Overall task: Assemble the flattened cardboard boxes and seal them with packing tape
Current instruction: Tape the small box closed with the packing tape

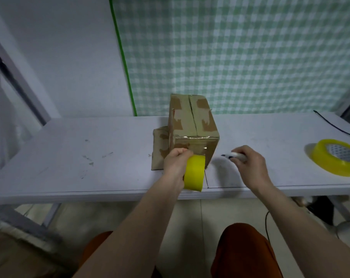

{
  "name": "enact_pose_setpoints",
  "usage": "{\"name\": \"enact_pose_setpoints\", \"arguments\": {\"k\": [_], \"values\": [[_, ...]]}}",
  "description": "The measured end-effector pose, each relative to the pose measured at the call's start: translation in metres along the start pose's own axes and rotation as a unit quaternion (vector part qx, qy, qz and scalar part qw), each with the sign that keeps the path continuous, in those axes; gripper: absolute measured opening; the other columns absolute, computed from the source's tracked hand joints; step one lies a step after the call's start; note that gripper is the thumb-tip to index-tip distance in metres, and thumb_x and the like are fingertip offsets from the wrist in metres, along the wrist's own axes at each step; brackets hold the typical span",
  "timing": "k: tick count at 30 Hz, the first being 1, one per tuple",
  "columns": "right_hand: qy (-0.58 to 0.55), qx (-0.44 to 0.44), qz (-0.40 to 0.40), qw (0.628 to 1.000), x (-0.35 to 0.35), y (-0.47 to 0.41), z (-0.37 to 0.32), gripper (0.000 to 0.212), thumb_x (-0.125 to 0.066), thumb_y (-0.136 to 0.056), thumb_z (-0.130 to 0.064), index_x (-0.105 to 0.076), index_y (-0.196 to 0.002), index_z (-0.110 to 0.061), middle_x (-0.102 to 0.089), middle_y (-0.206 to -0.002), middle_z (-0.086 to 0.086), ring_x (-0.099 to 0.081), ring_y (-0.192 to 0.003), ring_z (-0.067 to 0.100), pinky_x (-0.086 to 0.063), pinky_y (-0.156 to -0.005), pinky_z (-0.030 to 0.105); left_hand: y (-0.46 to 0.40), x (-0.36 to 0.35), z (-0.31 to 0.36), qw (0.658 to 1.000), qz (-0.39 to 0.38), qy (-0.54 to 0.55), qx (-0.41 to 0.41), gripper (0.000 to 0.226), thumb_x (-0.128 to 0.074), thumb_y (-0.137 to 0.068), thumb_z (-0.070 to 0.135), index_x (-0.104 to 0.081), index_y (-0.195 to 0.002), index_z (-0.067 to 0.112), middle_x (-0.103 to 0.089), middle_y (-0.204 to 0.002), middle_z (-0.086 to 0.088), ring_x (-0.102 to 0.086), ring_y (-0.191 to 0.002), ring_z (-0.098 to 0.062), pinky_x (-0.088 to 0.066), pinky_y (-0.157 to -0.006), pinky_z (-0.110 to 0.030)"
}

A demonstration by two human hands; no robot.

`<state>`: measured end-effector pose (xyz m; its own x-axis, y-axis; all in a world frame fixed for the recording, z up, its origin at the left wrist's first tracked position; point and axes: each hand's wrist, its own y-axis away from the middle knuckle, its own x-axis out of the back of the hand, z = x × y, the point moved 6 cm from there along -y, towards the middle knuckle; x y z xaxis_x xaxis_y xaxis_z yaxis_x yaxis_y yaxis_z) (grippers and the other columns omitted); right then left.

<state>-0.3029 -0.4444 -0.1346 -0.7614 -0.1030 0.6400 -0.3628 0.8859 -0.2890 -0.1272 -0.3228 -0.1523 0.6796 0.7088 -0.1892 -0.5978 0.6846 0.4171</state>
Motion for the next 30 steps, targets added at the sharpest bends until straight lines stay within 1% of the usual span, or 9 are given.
{"name": "enact_pose_setpoints", "arguments": {"k": [4,8,11,13,16,18,22,25,30], "values": [[-0.027,-0.140,-0.023,0.990,-0.016,-0.004,0.042,0.023,-0.053,-0.095,-0.010,-0.055,-0.118,-0.008,-0.057,-0.121,0.012,-0.052,-0.100,0.021,-0.038,-0.079,0.027,0.000,-0.001,0.002,0.999,0.000,-0.026,-0.025,0.012,-0.065,-0.091,0.015,-0.058,-0.081,0.018,-0.057,-0.081,-0.004,-0.053,-0.070,-0.020,-0.045,-0.060,-0.029],[0.055,-0.167,-0.064,0.982,-0.026,-0.009,0.059,0.021,-0.052,-0.094,-0.014,-0.057,-0.114,-0.007,-0.058,-0.120,0.018,-0.050,-0.098,0.027,-0.041,-0.079,0.033,-0.002,0.004,0.005,0.998,0.012,-0.056,-0.039,0.011,-0.068,-0.089,0.021,-0.062,-0.080,0.019,-0.060,-0.087,-0.004,-0.056,-0.083,-0.023,-0.050,-0.075,-0.038],[0.062,-0.090,0.011,0.994,-0.013,-0.015,0.024,0.035,-0.052,-0.096,-0.020,-0.051,-0.129,-0.009,-0.045,-0.133,0.020,-0.034,-0.126,0.034,-0.030,-0.103,0.036,-0.002,0.007,0.007,0.997,0.014,-0.067,-0.045,0.011,-0.069,-0.088,0.022,-0.063,-0.080,0.020,-0.061,-0.090,-0.004,-0.057,-0.089,-0.026,-0.052,-0.084,-0.044],[0.020,0.060,0.064,0.996,-0.005,-0.015,-0.030,0.035,-0.052,-0.097,-0.021,-0.053,-0.130,-0.012,-0.044,-0.134,0.016,-0.032,-0.128,0.029,-0.025,-0.104,0.027,-0.004,0.007,0.009,0.996,0.012,-0.079,-0.049,0.011,-0.069,-0.088,0.023,-0.063,-0.079,0.021,-0.062,-0.091,-0.004,-0.058,-0.091,-0.027,-0.052,-0.085,-0.044],[0.032,0.230,-0.027,0.972,-0.025,-0.014,-0.087,0.035,-0.055,-0.095,-0.024,-0.057,-0.128,-0.015,-0.048,-0.136,0.008,-0.033,-0.129,0.024,-0.026,-0.106,0.030,-0.007,0.007,0.011,0.994,-0.006,-0.088,-0.057,0.014,-0.067,-0.089,0.018,-0.061,-0.077,0.018,-0.062,-0.089,-0.006,-0.056,-0.085,-0.025,-0.048,-0.075,-0.037],[0.057,0.243,-0.091,0.964,-0.044,-0.018,-0.090,0.036,-0.057,-0.093,-0.023,-0.058,-0.129,-0.017,-0.050,-0.139,0.007,-0.034,-0.131,0.026,-0.026,-0.111,0.034,-0.007,0.011,0.014,0.992,-0.022,-0.106,-0.062,0.018,-0.066,-0.090,0.015,-0.059,-0.074,0.018,-0.061,-0.085,-0.005,-0.054,-0.081,-0.022,-0.045,-0.073,-0.034],[0.004,0.202,-0.053,0.978,-0.041,-0.026,-0.084,0.036,-0.063,-0.089,-0.013,-0.062,-0.125,-0.016,-0.054,-0.135,0.005,-0.037,-0.128,0.028,-0.023,-0.109,0.028,-0.004,0.040,0.028,0.968,-0.037,-0.227,-0.098,0.022,-0.068,-0.087,0.012,-0.057,-0.069,0.018,-0.057,-0.074,0.000,-0.051,-0.069,-0.015,-0.040,-0.061,-0.025],[-0.014,0.168,-0.071,0.983,-0.047,-0.027,-0.087,0.037,-0.064,-0.088,-0.014,-0.062,-0.125,-0.018,-0.052,-0.137,-0.001,-0.032,-0.129,0.019,-0.016,-0.106,0.016,-0.002,0.085,0.047,0.917,0.088,-0.345,-0.178,0.020,-0.065,-0.089,0.018,-0.057,-0.071,0.022,-0.058,-0.076,0.001,-0.054,-0.075,-0.020,-0.039,-0.063,-0.027],[-0.024,0.144,-0.040,0.989,-0.051,-0.026,-0.089,0.039,-0.071,-0.082,-0.011,-0.065,-0.120,-0.016,-0.054,-0.134,0.000,-0.032,-0.130,0.019,-0.014,-0.103,0.012,0.003,0.113,0.062,0.715,0.216,-0.585,-0.315,0.015,-0.048,-0.099,0.024,-0.061,-0.099,0.016,-0.053,-0.099,-0.010,-0.055,-0.082,-0.032,-0.040,-0.067,-0.036]]}}
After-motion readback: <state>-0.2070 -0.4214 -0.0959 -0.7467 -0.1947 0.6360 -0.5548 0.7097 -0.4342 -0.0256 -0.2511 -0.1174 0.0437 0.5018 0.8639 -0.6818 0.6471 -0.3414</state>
